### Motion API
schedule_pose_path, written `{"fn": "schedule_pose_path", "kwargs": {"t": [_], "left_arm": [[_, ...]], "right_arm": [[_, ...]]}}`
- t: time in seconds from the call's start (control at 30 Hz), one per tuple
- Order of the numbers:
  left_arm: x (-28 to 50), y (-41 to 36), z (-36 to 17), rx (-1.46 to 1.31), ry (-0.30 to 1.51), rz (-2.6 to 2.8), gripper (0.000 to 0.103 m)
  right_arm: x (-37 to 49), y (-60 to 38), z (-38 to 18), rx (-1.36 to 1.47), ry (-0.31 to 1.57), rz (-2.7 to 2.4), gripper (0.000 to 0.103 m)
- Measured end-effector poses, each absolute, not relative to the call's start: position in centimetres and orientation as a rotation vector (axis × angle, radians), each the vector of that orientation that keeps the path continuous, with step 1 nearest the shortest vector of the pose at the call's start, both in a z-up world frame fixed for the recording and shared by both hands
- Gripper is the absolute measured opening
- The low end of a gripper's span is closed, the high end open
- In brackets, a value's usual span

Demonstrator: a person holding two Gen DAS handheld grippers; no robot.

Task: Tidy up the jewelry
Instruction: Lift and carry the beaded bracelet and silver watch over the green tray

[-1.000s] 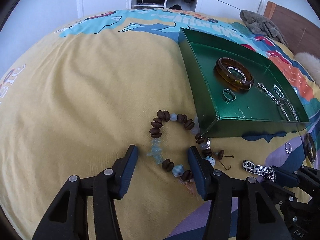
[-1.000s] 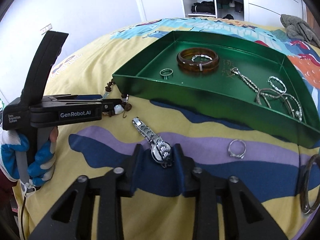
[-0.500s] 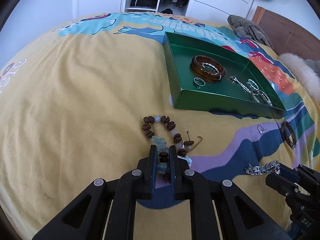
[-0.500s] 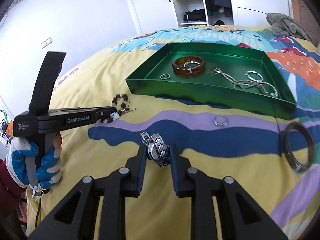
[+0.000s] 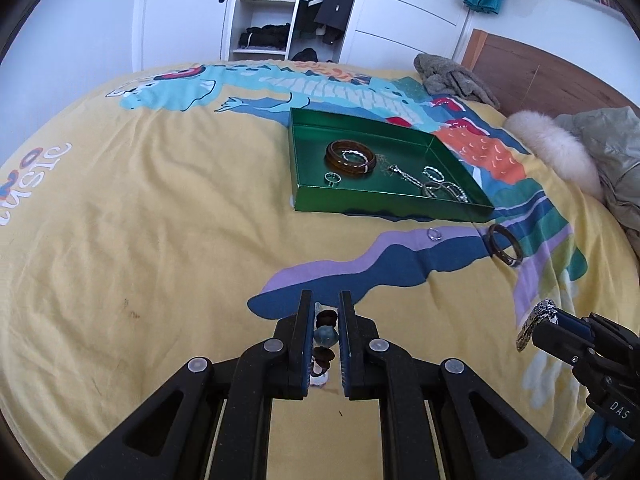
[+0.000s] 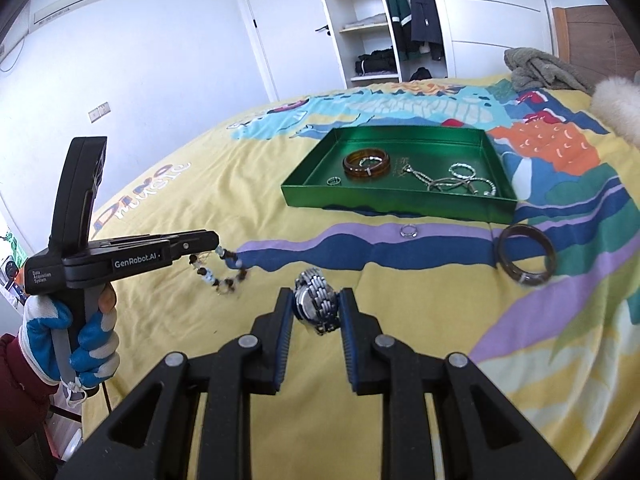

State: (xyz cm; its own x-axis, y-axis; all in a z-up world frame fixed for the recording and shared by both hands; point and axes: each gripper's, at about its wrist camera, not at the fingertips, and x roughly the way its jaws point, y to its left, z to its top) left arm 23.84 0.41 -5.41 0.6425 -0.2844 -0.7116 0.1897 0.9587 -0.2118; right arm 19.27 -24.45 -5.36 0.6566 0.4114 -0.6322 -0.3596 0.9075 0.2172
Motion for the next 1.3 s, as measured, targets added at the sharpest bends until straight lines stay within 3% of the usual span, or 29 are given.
{"fn": "schedule_pose_path", "kwargs": {"t": [0.7, 1.3], "left_arm": [[13.1, -1.1, 1.9, -0.121, 0.67, -0.351, 0.011], [8.4, -1.1, 5.4, -0.095, 0.579, -0.366, 0.011]], "right_arm": [[7.5, -25.8, 1.6, 0.03, 0.606, 0.413, 0.021], [3.3, -27.6, 4.0, 0.039, 0.522, 0.382, 0.021]]}}
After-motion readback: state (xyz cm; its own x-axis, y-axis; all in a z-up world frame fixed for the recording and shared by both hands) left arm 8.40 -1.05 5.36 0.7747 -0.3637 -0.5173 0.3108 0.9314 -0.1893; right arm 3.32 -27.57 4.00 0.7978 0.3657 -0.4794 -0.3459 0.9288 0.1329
